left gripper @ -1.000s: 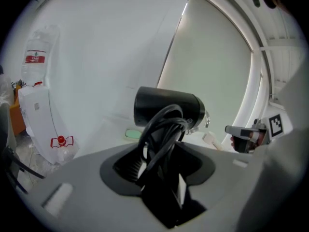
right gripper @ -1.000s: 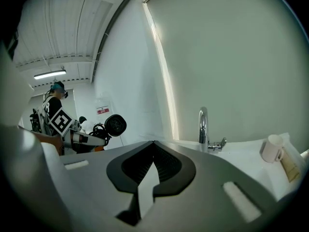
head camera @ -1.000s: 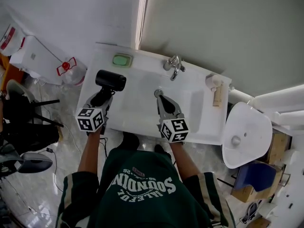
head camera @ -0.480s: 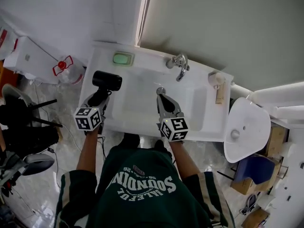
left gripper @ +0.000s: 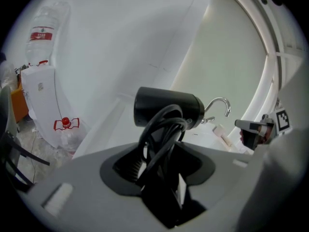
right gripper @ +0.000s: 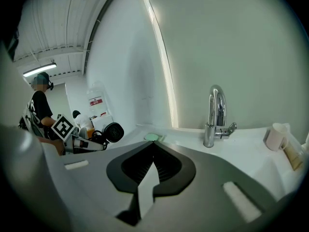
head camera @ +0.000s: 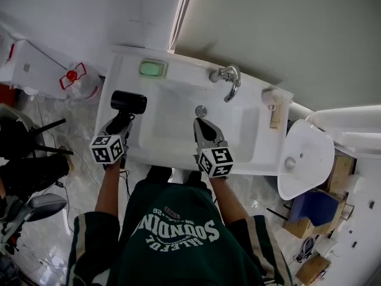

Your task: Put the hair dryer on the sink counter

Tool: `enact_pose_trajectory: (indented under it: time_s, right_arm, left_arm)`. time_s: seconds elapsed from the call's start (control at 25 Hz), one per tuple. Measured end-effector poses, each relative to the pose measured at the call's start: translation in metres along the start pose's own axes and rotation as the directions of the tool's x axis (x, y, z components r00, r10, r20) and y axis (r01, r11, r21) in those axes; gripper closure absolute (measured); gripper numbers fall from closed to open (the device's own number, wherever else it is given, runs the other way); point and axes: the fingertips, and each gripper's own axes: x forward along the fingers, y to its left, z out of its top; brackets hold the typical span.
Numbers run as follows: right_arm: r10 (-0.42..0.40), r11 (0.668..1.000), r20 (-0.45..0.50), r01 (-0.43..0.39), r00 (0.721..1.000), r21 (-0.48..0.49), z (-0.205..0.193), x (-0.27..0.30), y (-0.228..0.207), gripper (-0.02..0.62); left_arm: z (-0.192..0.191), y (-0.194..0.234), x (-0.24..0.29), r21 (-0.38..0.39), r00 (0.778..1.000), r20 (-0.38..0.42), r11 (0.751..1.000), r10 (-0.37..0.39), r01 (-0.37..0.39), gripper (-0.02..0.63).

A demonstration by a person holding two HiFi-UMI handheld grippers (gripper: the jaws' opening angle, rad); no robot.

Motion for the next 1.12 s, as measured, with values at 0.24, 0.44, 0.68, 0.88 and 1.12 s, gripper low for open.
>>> enact_pose_trajectory:
  time_s: [0.24, 0.44, 0.68, 0.88, 1.12]
  right_arm:
    - [-0.009, 1.000, -0.015, 0.009, 1.000, 0.003, -0.004, 0.003, -0.002, 0.593]
    - [-0.029, 0.999, -0.017, 0.029, 0.999, 0.016, -0.009, 0.004, -0.009, 0.594]
    - [-0.057, 0.998, -0.017, 0.057, 0.998, 0.030, -0.012, 0.000, -0.015, 0.593]
    - [-0.094, 0.995, -0.008, 0.094, 0.996, 0.042, -0.011, -0.009, -0.026, 0.594]
    - [-0.125, 0.991, -0.002, 0.124, 0.992, 0.053, -0.008, -0.014, -0.036, 0.594]
  left_arm:
    - [-0.006, 0.006, 0.010, -0.002, 1.000, -0.020, 1.000, 0.004, -0.004, 0.367]
    - [-0.005, 0.014, 0.022, -0.002, 0.999, -0.028, 1.000, 0.016, -0.016, 0.367]
    - [-0.002, 0.025, 0.036, 0.012, 0.998, -0.048, 0.999, 0.035, -0.034, 0.367]
    - [0.003, 0.032, 0.051, 0.031, 0.997, -0.058, 0.999, 0.044, -0.042, 0.367]
    - [0.006, 0.046, 0.067, 0.025, 0.994, -0.078, 0.997, 0.071, -0.069, 0.367]
